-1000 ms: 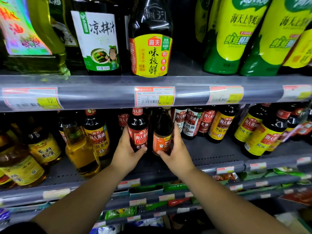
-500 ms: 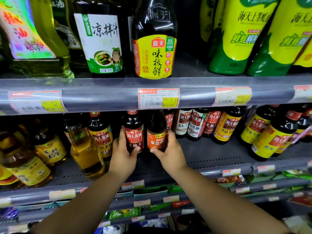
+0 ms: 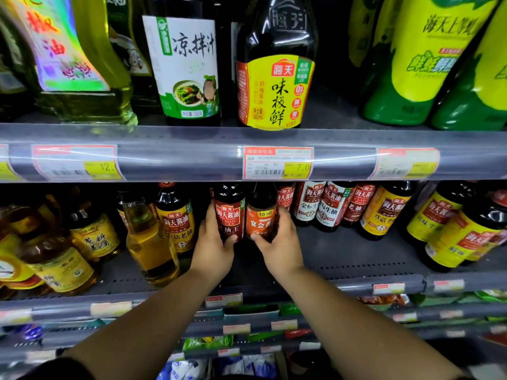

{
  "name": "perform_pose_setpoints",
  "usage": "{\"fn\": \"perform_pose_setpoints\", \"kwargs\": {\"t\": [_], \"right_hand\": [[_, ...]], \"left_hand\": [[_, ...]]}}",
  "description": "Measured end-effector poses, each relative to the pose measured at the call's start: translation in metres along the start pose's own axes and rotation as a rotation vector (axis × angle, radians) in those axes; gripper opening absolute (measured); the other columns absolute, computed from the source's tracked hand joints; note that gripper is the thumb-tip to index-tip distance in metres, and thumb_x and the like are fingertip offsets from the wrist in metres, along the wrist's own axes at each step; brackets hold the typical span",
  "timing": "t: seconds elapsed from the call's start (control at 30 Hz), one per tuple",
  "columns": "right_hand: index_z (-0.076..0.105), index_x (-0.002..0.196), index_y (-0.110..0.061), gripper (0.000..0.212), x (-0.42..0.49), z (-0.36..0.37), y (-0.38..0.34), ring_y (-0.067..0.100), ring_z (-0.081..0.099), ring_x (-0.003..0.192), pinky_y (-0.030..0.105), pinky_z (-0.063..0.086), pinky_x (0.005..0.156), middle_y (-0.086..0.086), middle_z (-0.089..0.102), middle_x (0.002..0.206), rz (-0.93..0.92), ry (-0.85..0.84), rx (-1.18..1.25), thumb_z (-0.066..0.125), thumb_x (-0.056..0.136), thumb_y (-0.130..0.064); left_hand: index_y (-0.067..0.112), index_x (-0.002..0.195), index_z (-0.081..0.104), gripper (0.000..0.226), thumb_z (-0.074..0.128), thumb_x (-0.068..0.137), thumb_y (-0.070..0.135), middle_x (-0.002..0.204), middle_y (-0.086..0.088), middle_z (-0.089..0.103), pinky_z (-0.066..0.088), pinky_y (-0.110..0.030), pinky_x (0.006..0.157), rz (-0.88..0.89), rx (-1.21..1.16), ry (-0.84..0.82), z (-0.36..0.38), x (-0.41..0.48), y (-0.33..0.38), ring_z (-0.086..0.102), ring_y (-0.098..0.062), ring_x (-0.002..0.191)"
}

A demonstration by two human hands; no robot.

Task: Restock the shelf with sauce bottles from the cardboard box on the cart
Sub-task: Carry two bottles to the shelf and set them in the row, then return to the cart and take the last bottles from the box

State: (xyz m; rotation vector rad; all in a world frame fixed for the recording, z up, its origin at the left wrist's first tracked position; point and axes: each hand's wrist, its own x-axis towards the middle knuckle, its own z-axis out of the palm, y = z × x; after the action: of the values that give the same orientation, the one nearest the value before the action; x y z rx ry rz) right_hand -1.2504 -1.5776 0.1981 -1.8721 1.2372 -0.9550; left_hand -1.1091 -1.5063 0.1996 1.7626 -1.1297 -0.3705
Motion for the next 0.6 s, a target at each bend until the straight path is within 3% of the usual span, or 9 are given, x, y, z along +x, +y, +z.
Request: {"fn": "perform_pose_setpoints", "kwargs": {"t": [0.23, 0.37, 0.5, 0.6], "right_hand": [[0.035, 0.144, -0.026, 0.080, 0.006, 0.001, 0.002, 0.019, 0.052, 0.127, 0.040, 0.046, 0.104, 0.000, 0.050, 0.140, 0.040, -0.008, 0.028, 0.080, 0.077, -0.030], [0.036, 0.145, -0.032, 0.080, -0.004, -0.013, 0.005, 0.015, 0.056, 0.121, 0.035, 0.048, 0.100, -0.002, 0.054, 0.133, 0.088, -0.114, 0.051, 0.079, 0.077, -0.028], [0.038, 0.145, -0.034, 0.074, -0.032, -0.038, -0.005, 0.009, 0.052, 0.119, 0.025, 0.044, 0.093, -0.005, 0.051, 0.135, 0.089, -0.260, -0.030, 0.076, 0.081, -0.032], [0.042, 0.141, -0.036, 0.069, -0.054, -0.047, -0.020, 0.004, 0.053, 0.117, 0.022, 0.043, 0.092, -0.010, 0.054, 0.133, 0.048, -0.365, -0.110, 0.076, 0.081, -0.037]], "left_hand": [[0.046, 0.149, 0.002, 0.094, 0.067, 0.087, 0.018, 0.148, 0.001, 0.039, 0.039, -0.046, 0.110, -0.021, 0.005, -0.063, -0.007, 0.000, -0.001, 0.041, -0.017, 0.135], [0.045, 0.149, 0.009, 0.087, 0.067, 0.087, 0.029, 0.145, 0.002, 0.042, 0.040, -0.042, 0.109, -0.035, -0.053, -0.163, -0.021, -0.010, 0.004, 0.044, -0.014, 0.132], [0.031, 0.147, 0.030, 0.070, 0.067, 0.088, 0.027, 0.141, 0.001, 0.045, 0.038, -0.029, 0.104, -0.065, 0.034, -0.260, -0.048, -0.032, 0.011, 0.044, -0.015, 0.132], [0.029, 0.130, 0.053, 0.046, 0.068, 0.087, 0.025, 0.128, 0.009, 0.056, 0.042, -0.023, 0.101, -0.049, 0.076, -0.307, -0.082, -0.054, 0.009, 0.051, -0.004, 0.120]]}}
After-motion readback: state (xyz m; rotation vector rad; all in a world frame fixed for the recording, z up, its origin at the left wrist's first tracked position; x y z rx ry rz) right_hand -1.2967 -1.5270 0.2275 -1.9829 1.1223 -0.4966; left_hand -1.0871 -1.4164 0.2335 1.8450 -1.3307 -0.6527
